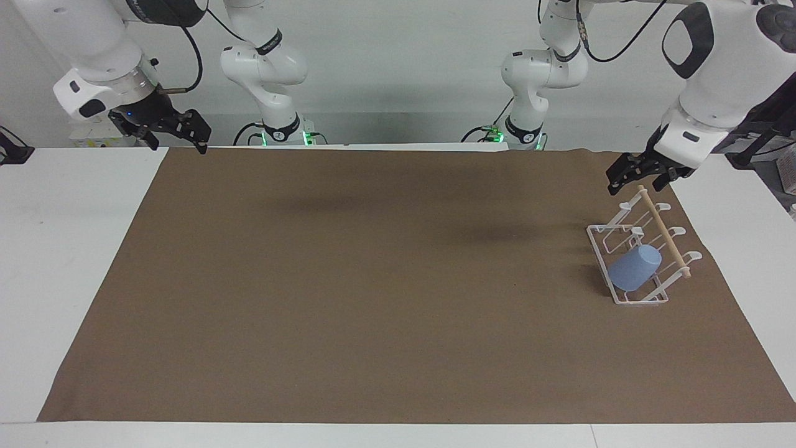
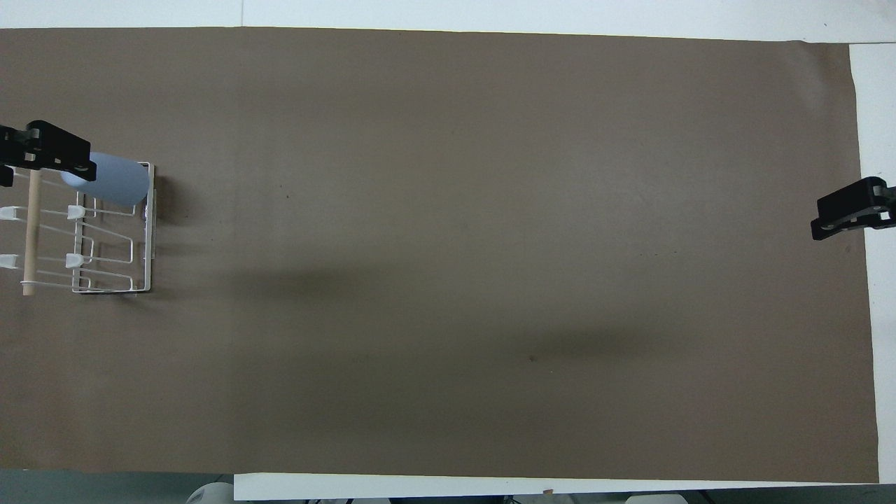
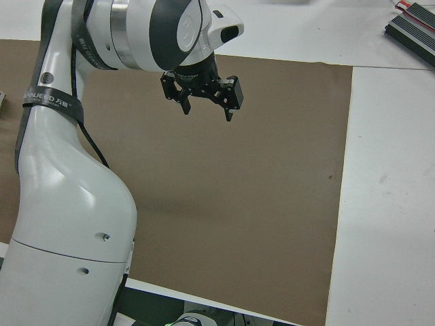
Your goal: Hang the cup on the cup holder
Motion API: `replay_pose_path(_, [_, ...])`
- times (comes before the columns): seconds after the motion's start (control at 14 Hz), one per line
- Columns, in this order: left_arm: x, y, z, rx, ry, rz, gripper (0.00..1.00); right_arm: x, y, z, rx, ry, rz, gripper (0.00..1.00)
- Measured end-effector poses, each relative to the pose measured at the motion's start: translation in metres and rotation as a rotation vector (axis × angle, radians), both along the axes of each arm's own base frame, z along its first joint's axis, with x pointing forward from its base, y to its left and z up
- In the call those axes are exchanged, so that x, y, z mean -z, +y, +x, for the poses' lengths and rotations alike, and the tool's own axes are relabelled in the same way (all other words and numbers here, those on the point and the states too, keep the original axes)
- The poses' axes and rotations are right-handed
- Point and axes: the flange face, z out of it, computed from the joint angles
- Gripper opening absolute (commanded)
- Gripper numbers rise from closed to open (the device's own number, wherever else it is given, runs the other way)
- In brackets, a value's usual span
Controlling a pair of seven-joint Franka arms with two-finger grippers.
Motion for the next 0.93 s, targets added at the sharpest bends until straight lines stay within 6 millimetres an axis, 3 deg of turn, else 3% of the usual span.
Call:
replay_pose_path(0.14, [-0.019, -0.002, -0.011, 0.029, -0.025, -0.004, 1.00, 0.000, 0.000, 0.000, 0.000, 0.000, 0.000, 0.99])
replay_pose_path(0.29, [-0.021, 0.000, -0.015, 0.037, -0.015, -0.003, 1.00, 0.000, 0.001, 0.000, -0.001, 0.000, 0.000, 0.99])
replay_pose_path(0.71, [0.013, 0.002, -0.023, 0.014, -0.013, -0.003, 1.00, 0.000, 0.001, 0.000, -0.002, -0.001, 0.000, 0.99])
replay_pose_path(0.93, [0.016, 0.003, -0.030, 0.004, -0.020, -0.004, 1.00, 0.000, 0.001, 0.000, -0.002, -0.001, 0.000, 0.99])
